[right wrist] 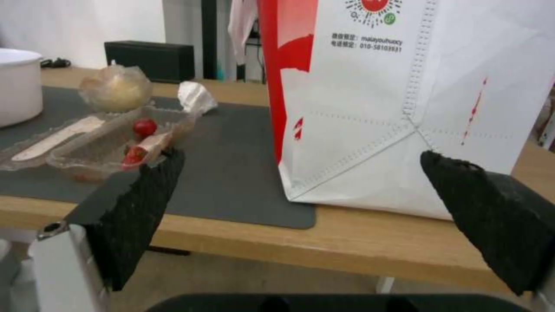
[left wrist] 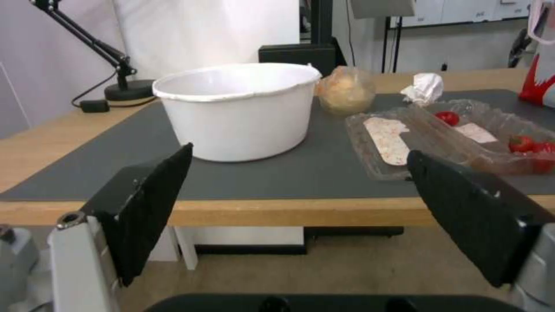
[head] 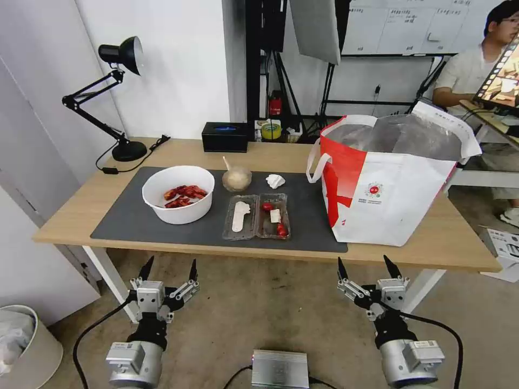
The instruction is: Pick up the trash from the table and place it into the takeout bag.
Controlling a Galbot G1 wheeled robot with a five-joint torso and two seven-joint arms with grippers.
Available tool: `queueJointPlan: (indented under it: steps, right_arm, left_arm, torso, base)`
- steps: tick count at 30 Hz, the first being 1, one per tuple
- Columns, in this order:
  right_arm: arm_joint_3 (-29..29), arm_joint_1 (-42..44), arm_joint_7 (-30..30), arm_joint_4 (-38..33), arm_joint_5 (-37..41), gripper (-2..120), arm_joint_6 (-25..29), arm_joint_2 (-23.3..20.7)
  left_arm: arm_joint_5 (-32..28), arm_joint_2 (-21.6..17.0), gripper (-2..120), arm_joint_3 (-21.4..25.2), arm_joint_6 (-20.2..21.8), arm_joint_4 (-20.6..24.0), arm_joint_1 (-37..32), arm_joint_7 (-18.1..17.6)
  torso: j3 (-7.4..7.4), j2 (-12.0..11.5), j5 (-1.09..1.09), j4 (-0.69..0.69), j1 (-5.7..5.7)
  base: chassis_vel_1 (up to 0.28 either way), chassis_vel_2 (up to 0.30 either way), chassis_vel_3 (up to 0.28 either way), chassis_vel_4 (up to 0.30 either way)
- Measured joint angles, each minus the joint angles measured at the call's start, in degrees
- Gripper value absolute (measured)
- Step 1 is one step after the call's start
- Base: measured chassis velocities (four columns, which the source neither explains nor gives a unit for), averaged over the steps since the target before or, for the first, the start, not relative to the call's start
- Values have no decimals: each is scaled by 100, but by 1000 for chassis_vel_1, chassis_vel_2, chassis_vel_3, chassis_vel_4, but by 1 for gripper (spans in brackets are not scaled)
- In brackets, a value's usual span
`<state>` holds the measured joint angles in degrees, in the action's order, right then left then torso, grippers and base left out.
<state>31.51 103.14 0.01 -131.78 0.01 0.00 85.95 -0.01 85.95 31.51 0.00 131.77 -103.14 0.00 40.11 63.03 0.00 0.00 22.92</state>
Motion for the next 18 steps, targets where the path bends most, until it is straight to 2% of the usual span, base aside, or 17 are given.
queueJointPlan:
  steps: [15,16,17,18]
  right_arm:
    - [-30,-56,5,5,57,100,-63,-69]
    - [-106,-215,38,47,203,100,-229,-245]
    - [-275,-530,107,130,506,100,-565,-588]
    - [-275,-530,107,130,506,100,-565,-588]
  left_arm:
    - [-22,2,100,1,38,0,4,1]
    - [-41,4,100,1,62,1,8,1]
    - [-171,30,100,15,257,37,34,-36]
    - [-171,30,100,15,257,37,34,-36]
  torso:
    - [0,0,0,-1,0]
    - [0,0,0,-2,0]
    - [0,0,1,1,-1]
    - [0,0,1,1,-1]
  base:
    - [0,0,0,0]
    - [0,0,0,0]
    - [0,0,0,0]
    - [0,0,0,0]
